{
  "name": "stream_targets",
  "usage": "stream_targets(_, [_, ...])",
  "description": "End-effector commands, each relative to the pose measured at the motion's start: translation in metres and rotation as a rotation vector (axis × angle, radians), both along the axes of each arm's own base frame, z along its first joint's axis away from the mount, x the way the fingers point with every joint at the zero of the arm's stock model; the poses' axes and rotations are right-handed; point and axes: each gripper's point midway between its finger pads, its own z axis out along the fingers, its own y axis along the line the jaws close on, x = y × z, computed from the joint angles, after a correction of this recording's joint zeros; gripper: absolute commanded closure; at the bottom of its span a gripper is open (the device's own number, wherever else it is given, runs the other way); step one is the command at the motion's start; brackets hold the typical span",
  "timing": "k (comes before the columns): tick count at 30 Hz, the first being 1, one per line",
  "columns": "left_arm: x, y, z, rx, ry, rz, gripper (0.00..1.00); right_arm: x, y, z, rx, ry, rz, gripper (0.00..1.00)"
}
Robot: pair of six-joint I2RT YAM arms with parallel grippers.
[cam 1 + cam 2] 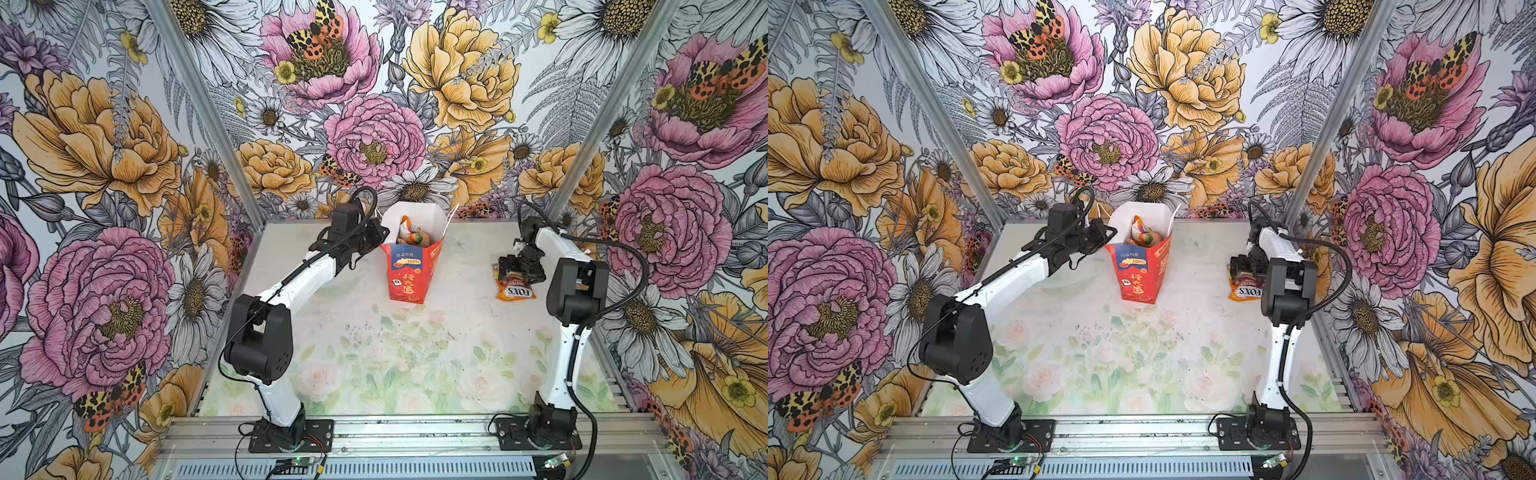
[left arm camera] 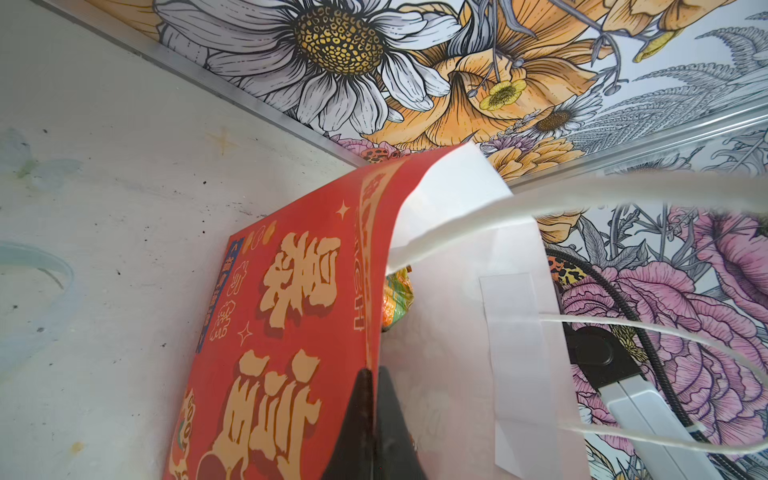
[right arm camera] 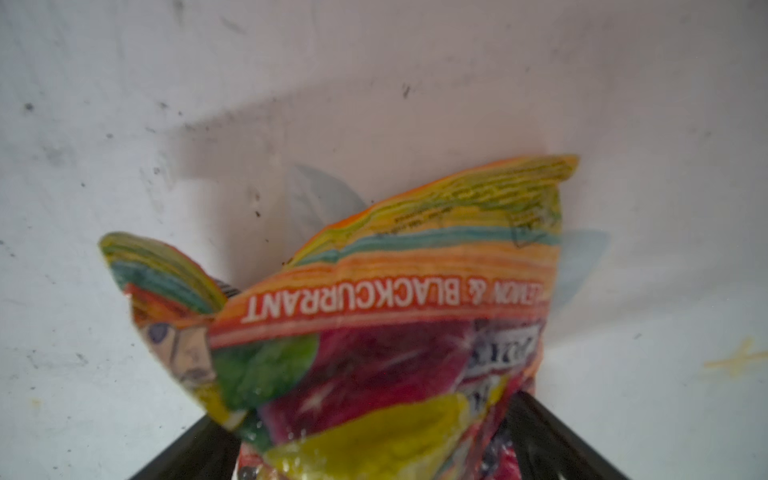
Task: Place the snacks into the paper bag
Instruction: 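Close the right gripper on the FOX'S candy bag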
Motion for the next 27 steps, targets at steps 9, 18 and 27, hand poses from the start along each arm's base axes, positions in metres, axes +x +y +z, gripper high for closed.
stream_targets(9, [0.006,0.006,0.003,-0.003,-0.003,0.016,1.0,-0.015,0.007,-0.032,0.03,0.116,0.02,0.0])
stream_targets(18, [0.006,0.005,0.002,-0.005,-0.003,0.011,1.0,-0.019,0.004,-0.038,-0.031,0.148,0.032,0.0])
stream_targets(27, [0.005,0.006,0.002,-0.004,-0.004,0.014,1.0,-0.024,0.007,-0.046,-0.102,0.191,0.073,0.01])
